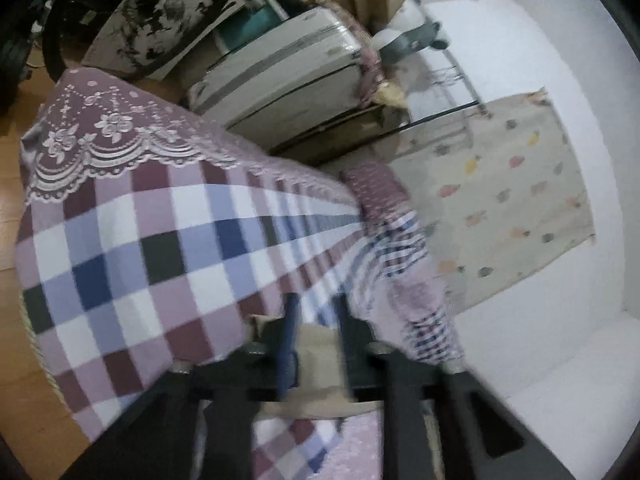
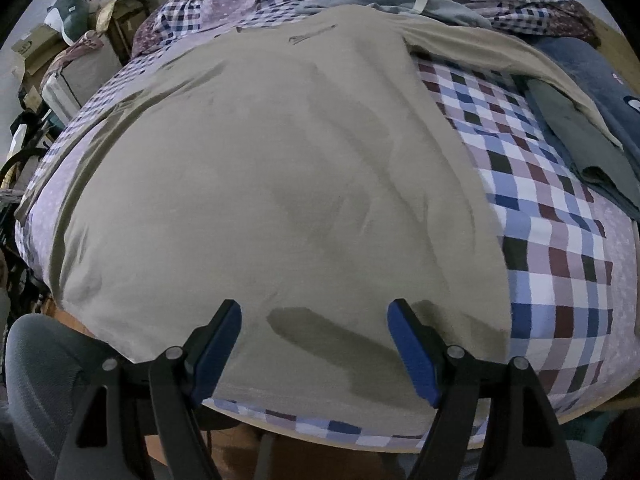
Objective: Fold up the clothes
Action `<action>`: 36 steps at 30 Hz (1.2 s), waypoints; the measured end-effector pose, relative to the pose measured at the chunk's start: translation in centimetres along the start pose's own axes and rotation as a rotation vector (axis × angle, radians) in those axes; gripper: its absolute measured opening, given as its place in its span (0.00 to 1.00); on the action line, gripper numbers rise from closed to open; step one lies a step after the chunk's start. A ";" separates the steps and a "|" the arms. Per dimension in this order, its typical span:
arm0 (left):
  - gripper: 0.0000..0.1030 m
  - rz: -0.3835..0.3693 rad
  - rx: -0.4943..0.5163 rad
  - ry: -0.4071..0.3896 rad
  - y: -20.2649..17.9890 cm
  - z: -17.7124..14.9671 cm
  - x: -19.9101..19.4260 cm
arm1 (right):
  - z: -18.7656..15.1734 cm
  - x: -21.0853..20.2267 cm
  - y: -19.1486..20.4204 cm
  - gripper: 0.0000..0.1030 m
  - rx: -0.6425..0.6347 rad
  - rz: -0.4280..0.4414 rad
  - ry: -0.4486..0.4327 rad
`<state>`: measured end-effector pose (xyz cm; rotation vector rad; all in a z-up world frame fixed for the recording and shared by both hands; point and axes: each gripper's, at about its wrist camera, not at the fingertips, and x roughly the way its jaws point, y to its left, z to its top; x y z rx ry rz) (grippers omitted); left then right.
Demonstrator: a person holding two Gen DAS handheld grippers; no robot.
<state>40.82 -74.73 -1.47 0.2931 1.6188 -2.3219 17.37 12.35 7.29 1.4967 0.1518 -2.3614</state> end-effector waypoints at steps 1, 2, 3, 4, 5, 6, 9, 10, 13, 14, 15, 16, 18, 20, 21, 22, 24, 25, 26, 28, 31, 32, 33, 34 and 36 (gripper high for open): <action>0.61 0.011 -0.004 0.013 0.3 -0.1 0.2 | 0.0 0.0 0.2 0.77 -0.004 -0.002 0.001; 0.64 0.016 -0.008 0.030 0.5 -0.2 0.3 | 0.1 0.0 0.3 0.77 -0.009 -0.004 0.003; 0.66 0.026 -0.006 0.046 0.6 -0.5 0.5 | 0.2 0.0 0.5 0.77 -0.011 -0.005 0.003; 0.66 0.042 -0.001 0.062 0.8 -0.6 0.8 | 0.3 0.0 0.5 0.77 -0.011 -0.007 0.001; 0.66 0.051 0.005 0.076 0.8 -0.7 1.1 | 0.4 0.0 0.6 0.77 -0.010 -0.008 -0.001; 0.66 0.059 0.011 0.090 0.9 -0.9 1.5 | 0.6 -0.1 0.6 0.77 -0.011 -0.009 -0.002; 0.66 0.082 0.032 0.123 0.8 -0.9 2.4 | 0.6 0.0 1.0 0.77 -0.016 -0.012 0.000; 0.64 0.089 0.043 0.128 0.6 -0.8 2.7 | 0.7 0.1 1.2 0.77 -0.019 -0.012 0.001; 0.34 0.149 0.087 0.144 -0.2 -0.2 3.3 | 0.6 0.4 2.2 0.77 -0.028 -0.013 0.008; 0.20 0.161 0.094 0.150 -0.3 0.1 3.5 | 0.5 0.5 2.4 0.77 -0.031 -0.013 0.010; 0.02 0.146 0.090 0.153 -0.5 0.4 3.4 | 0.6 0.5 2.6 0.77 -0.034 -0.013 0.011; 0.01 0.135 0.084 0.151 -0.6 0.4 3.2 | 0.6 0.5 2.7 0.77 -0.036 -0.012 0.013; 0.01 0.120 0.095 0.143 -1.1 0.4 2.6 | 0.6 0.5 2.9 0.77 -0.040 -0.014 0.015; 0.01 0.106 0.121 0.133 -2.0 0.5 2.5 | 0.7 0.5 3.2 0.77 -0.042 -0.016 0.015; 0.01 0.102 0.132 0.127 -2.5 0.7 2.6 | 0.5 0.2 3.0 0.77 -0.042 -0.016 0.014; 0.01 0.100 0.142 0.120 -3.0 0.9 2.8 | 0.3 -0.1 2.8 0.77 -0.044 -0.016 0.015; 0.01 0.101 0.158 0.098 -3.9 1.5 2.9 | 0.4 -0.1 2.9 0.77 -0.050 -0.020 0.016; 0.01 0.104 0.168 0.081 -4.4 2.0 3.0 | 0.5 -0.1 3.0 0.77 -0.051 -0.020 0.015; 0.01 0.101 0.175 0.063 -5.1 2.6 3.1 | 0.6 -0.2 3.1 0.77 -0.051 -0.019 0.014; 0.01 0.084 0.187 0.018 -6.9 4.4 3.3 | 0.7 -0.3 3.1 0.77 -0.055 -0.020 0.012; 0.01 0.058 0.224 -0.033 -10.1 6.8 3.9 | 0.9 -0.5 3.3 0.77 -0.059 -0.019 0.005; 0.01 0.057 0.243 -0.042 -11.4 7.5 4.3 | 1.0 -0.6 3.4 0.77 -0.059 -0.019 0.003; 0.01 0.056 0.261 -0.051 -12.7 8.2 4.7 | 1.1 -0.6 3.4 0.77 -0.059 -0.020 0.001; 0.01 0.056 0.277 -0.056 -13.9 8.8 5.1 | 1.1 -0.6 3.4 0.77 -0.058 -0.020 0.001; 0.01 0.059 0.296 -0.062 -15.9 9.8 5.9 | 1.2 -0.6 3.4 0.77 -0.052 -0.019 -0.001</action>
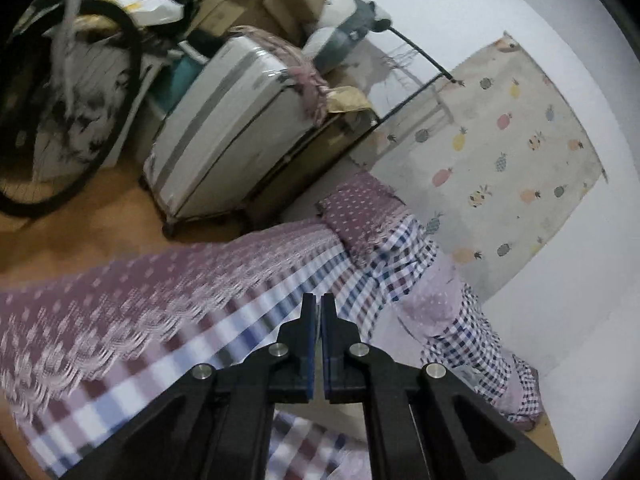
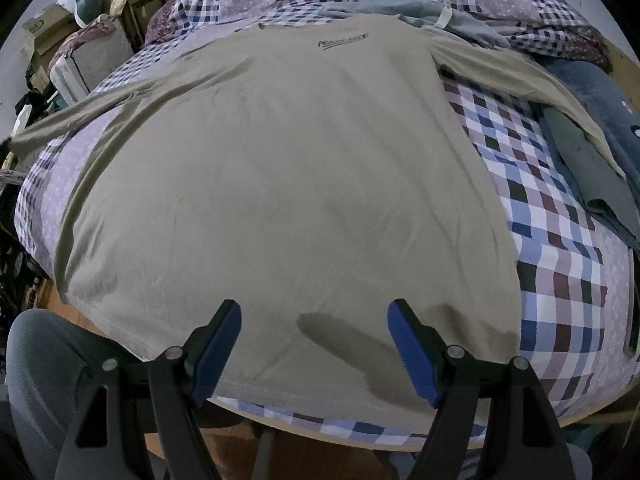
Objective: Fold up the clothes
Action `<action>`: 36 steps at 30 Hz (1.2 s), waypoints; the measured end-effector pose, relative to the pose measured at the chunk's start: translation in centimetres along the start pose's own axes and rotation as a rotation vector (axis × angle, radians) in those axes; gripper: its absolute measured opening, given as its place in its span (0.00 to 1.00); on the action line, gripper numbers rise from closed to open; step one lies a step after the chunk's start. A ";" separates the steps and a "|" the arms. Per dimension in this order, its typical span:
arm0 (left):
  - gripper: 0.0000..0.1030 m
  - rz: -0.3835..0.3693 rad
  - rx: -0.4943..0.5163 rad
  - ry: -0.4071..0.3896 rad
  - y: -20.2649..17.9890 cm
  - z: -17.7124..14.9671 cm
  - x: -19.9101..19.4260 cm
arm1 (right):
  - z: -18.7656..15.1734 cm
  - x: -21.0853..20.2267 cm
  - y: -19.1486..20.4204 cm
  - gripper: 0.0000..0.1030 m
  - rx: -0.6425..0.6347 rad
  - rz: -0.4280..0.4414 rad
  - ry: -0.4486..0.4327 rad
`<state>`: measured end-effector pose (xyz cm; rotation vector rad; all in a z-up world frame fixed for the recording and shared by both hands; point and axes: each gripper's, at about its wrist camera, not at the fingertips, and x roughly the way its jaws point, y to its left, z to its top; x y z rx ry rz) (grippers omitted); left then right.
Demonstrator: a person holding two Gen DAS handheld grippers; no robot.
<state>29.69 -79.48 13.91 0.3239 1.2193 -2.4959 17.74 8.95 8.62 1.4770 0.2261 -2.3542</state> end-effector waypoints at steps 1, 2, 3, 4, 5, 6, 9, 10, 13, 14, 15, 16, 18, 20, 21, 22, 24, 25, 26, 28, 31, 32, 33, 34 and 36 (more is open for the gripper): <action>0.01 0.000 0.002 -0.006 -0.7 0.6 0.3 | 0.1 0.1 0.0 0.77 0.003 0.001 -0.001; 0.01 0.000 0.004 -0.011 -1.4 1.2 0.6 | 0.0 0.1 0.0 0.77 0.006 0.003 -0.002; 0.01 -0.002 0.005 -0.017 -2.2 1.9 0.9 | 0.1 0.1 0.1 0.77 0.008 0.006 -0.002; 0.01 -0.012 0.009 -0.023 -3.3 2.5 1.1 | 0.2 0.2 0.3 0.77 0.008 0.009 -0.003; 0.01 -0.026 0.019 -0.031 -4.7 3.0 1.2 | 0.2 0.2 0.3 0.77 0.006 0.013 -0.003; 0.01 -0.041 0.034 -0.035 -6.2 3.3 1.2 | 0.2 0.1 0.2 0.77 0.004 0.016 -0.005; 0.01 -0.120 0.096 -0.032 -12.2 3.9 1.3 | 0.1 -0.2 -0.2 0.77 0.008 0.035 -0.017; 0.01 -0.145 0.125 -0.022 -14.4 3.8 1.3 | 0.1 -0.2 -0.4 0.77 0.012 0.043 -0.020; 0.01 -0.223 0.219 0.019 -21.7 2.2 1.3 | 0.1 0.0 -0.8 0.77 0.023 0.066 -0.029; 0.01 -0.251 0.250 0.039 -24.5 1.3 1.4 | 0.1 0.1 -1.0 0.77 0.028 0.078 -0.033; 0.01 -0.276 0.275 0.057 -27.0 0.4 1.5 | 0.1 0.2 -1.3 0.77 0.033 0.089 -0.036; 0.01 -0.297 0.294 0.076 -29.1 -0.4 1.7 | 0.0 0.3 -1.5 0.77 0.038 0.102 -0.039; 0.01 -0.333 0.349 0.121 -34.3 -2.7 2.2 | 0.0 0.6 -2.1 0.77 0.045 0.126 -0.045; 0.01 -0.363 0.408 0.165 -39.4 -5.4 2.8 | 0.1 0.7 -2.9 0.77 0.049 0.149 -0.057; 0.01 -0.373 0.438 0.185 -42.0 -6.8 3.2 | 0.2 0.8 -3.3 0.77 0.051 0.161 -0.064; 0.01 -0.379 0.466 0.204 -44.4 -8.5 3.8 | 0.2 0.8 -3.8 0.77 0.053 0.173 -0.071; 0.01 -0.382 0.514 0.244 -49.2 -11.9 5.3 | 0.3 0.6 -5.1 0.77 0.071 0.202 -0.103; 0.01 -0.383 0.534 0.263 -51.3 -13.7 6.2 | 0.3 0.4 -5.8 0.77 0.085 0.217 -0.121; 0.01 -0.388 0.550 0.285 -53.5 -15.6 7.1 | 0.2 0.2 -6.5 0.77 0.102 0.232 -0.137; 0.01 -0.413 0.574 0.340 -57.8 -20.2 8.9 | -0.3 0.0 -8.1 0.78 0.141 0.250 -0.156; 0.01 -0.442 0.644 0.437 -63.4 -28.7 11.8 | -1.1 -0.3 -10.5 0.78 0.211 0.271 -0.176; 0.01 -0.440 0.668 0.480 -65.0 -32.2 13.1 | -1.3 -0.4 -11.5 0.78 0.245 0.275 -0.180; 0.01 -0.433 0.687 0.520 -66.1 -35.1 14.3 | -1.4 -0.5 -12.5 0.78 0.286 0.285 -0.189; 0.01 -0.419 0.708 0.557 -66.9 -38.1 15.5 | -1.5 -0.6 -13.4 0.78 0.326 0.300 -0.199; 0.01 -0.373 0.751 0.629 -67.8 -43.9 18.0 | -1.8 -0.8 -14.8 0.78 0.390 0.325 -0.211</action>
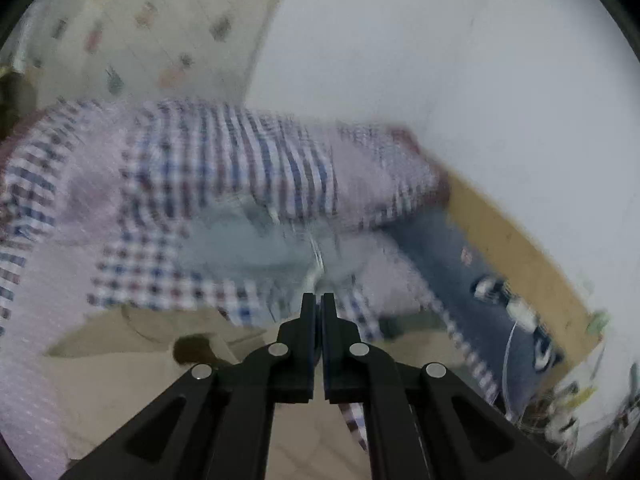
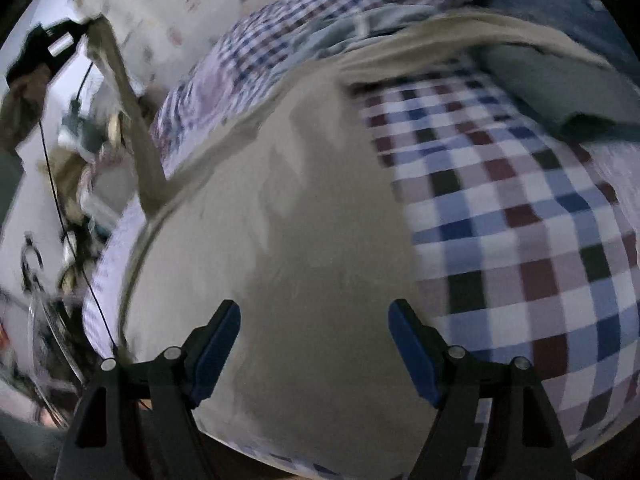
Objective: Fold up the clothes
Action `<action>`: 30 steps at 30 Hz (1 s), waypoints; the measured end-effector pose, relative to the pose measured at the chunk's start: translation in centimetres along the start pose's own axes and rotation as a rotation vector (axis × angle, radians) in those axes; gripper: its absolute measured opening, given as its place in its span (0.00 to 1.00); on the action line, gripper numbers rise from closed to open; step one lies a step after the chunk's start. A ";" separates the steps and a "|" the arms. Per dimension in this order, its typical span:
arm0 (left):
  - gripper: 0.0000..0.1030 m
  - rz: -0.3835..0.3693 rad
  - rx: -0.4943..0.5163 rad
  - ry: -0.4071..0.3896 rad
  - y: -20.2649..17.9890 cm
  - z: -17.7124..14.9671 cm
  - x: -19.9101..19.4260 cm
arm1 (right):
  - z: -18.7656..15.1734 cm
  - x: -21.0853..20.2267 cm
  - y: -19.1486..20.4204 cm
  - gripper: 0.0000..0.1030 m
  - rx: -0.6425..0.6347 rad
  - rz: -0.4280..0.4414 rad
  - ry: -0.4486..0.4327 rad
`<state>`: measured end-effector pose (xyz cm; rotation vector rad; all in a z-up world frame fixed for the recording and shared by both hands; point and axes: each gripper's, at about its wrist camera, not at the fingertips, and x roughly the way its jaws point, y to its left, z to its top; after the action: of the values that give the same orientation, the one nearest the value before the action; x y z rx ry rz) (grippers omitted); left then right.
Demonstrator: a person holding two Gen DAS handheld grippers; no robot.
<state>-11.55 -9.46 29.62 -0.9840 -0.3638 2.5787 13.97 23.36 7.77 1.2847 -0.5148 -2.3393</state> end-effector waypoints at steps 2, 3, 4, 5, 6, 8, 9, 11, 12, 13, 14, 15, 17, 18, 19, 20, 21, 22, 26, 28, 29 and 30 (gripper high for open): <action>0.01 0.042 0.003 0.087 -1.0 -1.9 5.3 | 0.2 -0.3 -1.0 0.78 0.056 0.027 -0.004; 0.01 0.062 0.001 0.129 -1.4 -3.0 7.8 | 0.3 -0.3 -1.4 0.78 0.077 0.041 -0.002; 0.01 0.080 -0.008 0.168 -1.6 -4.2 10.2 | 0.3 -0.4 -1.6 0.78 0.087 0.053 -0.002; 0.01 0.095 -0.018 0.203 -1.8 -5.3 12.4 | 0.3 -0.6 -1.5 0.78 0.087 0.066 -0.004; 0.01 0.106 -0.029 0.232 -1.9 -6.4 14.4 | 0.3 -0.7 -1.5 0.78 0.087 0.078 -0.005; 0.01 0.110 -0.057 0.284 -2.0 -8.3 17.6 | 0.2 -0.7 -1.3 0.78 0.078 0.096 -0.008; 0.01 0.108 -0.067 0.306 -1.9 -9.0 18.7 | 0.3 -0.7 -1.3 0.78 0.076 0.105 -0.008; 0.03 0.097 -0.088 0.351 -1.8 -10.3 20.7 | 0.5 -0.7 -1.4 0.78 0.079 0.121 -0.004; 0.06 0.077 -0.101 0.373 -1.7 -10.7 21.2 | 0.5 -0.8 -1.4 0.78 0.080 0.127 -0.005; 0.12 0.054 -0.112 0.388 -1.6 -11.0 21.4 | 0.4 -1.0 -1.6 0.78 0.083 0.134 -0.006; 0.28 0.026 -0.122 0.392 -1.3 -11.0 21.1 | 0.4 -1.2 -1.8 0.78 0.088 0.142 -0.009; 0.52 -0.008 -0.131 0.386 -1.1 -11.0 20.6 | 0.3 -1.4 -2.0 0.78 0.092 0.148 -0.013; 0.71 -0.100 -0.145 0.340 -0.9 -10.5 18.5 | 0.3 -1.7 -2.3 0.78 0.100 0.155 -0.020; 0.75 -0.150 -0.153 0.315 -0.8 -10.2 17.4 | 0.2 -1.8 -2.4 0.79 0.103 0.159 -0.024; 0.77 -0.199 -0.164 0.285 -0.6 -9.9 15.9 | 0.2 -2.0 -2.4 0.79 0.107 0.163 -0.027; 0.81 -0.238 -0.177 0.254 -0.3 -9.6 14.2 | 0.3 -2.0 -2.4 0.79 0.107 0.165 -0.030; 0.82 -0.267 -0.186 0.223 0.1 -9.3 12.5 | 0.4 -1.9 -2.4 0.79 0.103 0.165 -0.030; 0.82 -0.280 -0.190 0.190 0.7 -9.2 10.7 | 0.4 -1.8 -2.3 0.79 0.099 0.164 -0.032; 0.82 -0.219 -0.194 0.063 5.0 -9.9 3.8 | 0.4 -1.4 -1.6 0.79 0.078 0.148 -0.036; 0.82 -0.146 -0.197 -0.013 8.0 -11.2 0.1 | 0.4 -1.2 -1.4 0.79 0.070 0.138 -0.033; 0.82 -0.102 -0.207 -0.041 10.0 -12.1 -1.6 | 0.3 -1.0 -1.3 0.79 0.065 0.133 -0.031; 0.82 -0.056 -0.219 -0.066 12.1 -12.9 -3.1 | 0.3 -0.9 -1.2 0.79 0.059 0.128 -0.029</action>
<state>-3.44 -20.21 17.78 -0.9465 -0.6934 2.5647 13.95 24.85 7.97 1.2080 -0.6604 -2.2548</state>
